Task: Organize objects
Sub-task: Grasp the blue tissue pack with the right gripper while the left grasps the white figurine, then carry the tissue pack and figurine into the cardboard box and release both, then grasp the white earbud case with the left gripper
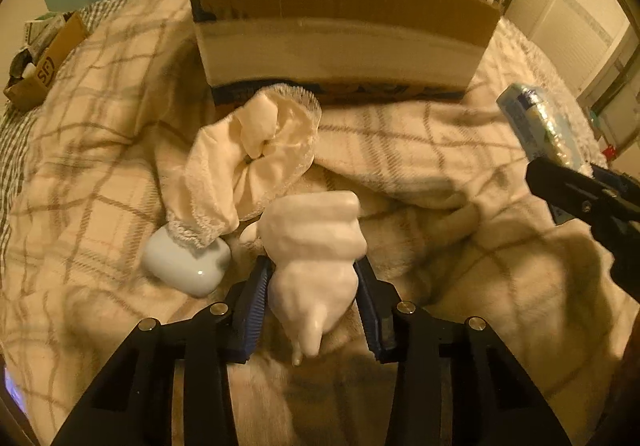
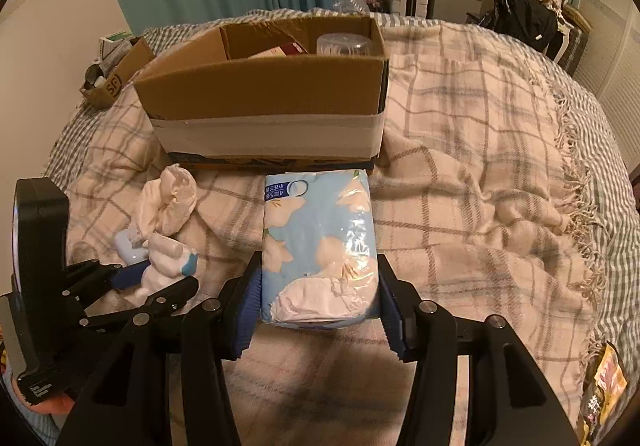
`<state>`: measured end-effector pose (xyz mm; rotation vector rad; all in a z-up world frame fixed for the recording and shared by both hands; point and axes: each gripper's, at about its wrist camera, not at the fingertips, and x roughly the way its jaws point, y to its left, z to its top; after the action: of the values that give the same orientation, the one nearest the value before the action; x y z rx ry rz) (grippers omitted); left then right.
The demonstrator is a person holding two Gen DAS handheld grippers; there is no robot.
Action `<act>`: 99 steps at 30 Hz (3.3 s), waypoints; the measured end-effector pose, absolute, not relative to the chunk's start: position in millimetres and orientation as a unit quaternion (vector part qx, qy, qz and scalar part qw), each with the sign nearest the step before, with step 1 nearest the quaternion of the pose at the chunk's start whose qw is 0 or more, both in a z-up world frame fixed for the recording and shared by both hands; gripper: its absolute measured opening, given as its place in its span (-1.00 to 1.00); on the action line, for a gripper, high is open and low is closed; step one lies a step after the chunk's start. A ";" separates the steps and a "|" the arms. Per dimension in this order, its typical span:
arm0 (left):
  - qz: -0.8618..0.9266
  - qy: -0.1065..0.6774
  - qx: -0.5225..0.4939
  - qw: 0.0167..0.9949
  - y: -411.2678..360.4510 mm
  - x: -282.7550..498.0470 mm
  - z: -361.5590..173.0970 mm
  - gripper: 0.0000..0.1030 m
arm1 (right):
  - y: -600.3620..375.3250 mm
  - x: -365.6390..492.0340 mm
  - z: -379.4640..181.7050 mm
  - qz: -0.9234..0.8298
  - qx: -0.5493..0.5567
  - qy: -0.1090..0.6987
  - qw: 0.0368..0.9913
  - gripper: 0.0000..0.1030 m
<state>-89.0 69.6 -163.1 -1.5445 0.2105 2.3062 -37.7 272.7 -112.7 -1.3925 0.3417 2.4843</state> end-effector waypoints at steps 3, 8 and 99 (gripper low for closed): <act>0.823 0.062 -0.531 0.190 65.6 -78.0 -143.8 -0.20 | 268.2 -30.3 -99.4 0.864 -0.470 0.114 0.139 -0.01; 0.841 0.045 -0.499 0.204 59.5 -63.7 -99.5 -0.20 | 258.1 -14.9 -69.5 0.879 -0.443 0.106 0.141 -0.01; 0.931 0.059 -0.340 0.122 4.2 -110.3 6.9 1.00 | 248.7 -7.0 51.0 0.916 -0.338 0.036 0.213 0.99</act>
<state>-110.3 4.2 6.9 -0.9922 0.1732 2.7171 -7.0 248.7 51.0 -0.9391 0.1010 2.5429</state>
